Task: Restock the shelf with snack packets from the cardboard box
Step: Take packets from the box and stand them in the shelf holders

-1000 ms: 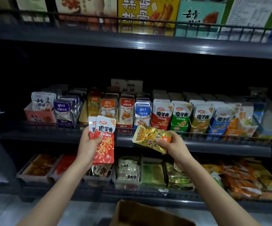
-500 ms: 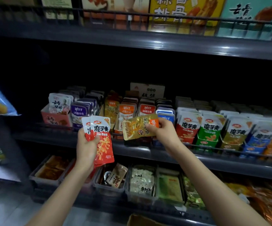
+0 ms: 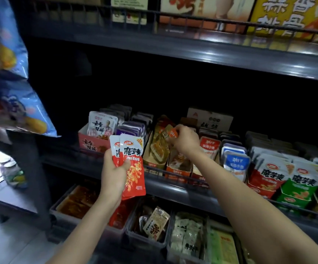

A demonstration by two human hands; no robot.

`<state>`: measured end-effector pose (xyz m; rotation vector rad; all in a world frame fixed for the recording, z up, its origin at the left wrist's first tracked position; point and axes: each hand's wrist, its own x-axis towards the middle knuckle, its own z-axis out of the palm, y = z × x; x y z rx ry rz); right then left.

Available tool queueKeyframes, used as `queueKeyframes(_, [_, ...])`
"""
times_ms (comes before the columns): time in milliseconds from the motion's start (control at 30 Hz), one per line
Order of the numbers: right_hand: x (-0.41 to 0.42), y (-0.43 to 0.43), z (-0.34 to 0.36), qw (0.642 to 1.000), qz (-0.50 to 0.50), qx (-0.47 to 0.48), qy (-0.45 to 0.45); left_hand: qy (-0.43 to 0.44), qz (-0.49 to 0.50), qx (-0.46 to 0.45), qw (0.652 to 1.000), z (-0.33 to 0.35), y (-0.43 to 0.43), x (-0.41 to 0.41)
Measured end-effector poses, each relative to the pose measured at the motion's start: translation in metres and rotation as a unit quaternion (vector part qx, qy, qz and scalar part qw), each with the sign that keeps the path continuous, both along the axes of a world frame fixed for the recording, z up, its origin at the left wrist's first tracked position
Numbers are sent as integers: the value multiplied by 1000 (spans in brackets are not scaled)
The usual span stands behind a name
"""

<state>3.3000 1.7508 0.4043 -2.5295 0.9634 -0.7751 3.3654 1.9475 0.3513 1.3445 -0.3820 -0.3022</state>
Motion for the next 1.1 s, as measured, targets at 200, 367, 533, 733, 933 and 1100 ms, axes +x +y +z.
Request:
queueKeyframes(200, [26,-12,-9,993,-8,-98,72,9,-8,-11,1000,-8,-1,7])
queueKeyframes(367, [35,-19,-8,972,5,-214,98,15,-18,-11,1000,-13,-2,9])
queueKeyframes(533, [37,-24,-7,962,-3,-249,108,27,-22,-15,999,-15,-2,9])
queueKeyframes(733, [39,-20,-11,961,-14,-250,118,24,-34,-16,999,-15,-3,5])
queueKeyframes(933, [29,-13,-2,966,-21,-233,109,32,-56,-26,998,-13,-3,-1])
queueKeyframes(1100, [-10,17,1,986,32,-145,-70,30,-88,-38,995,-7,-2,-9])
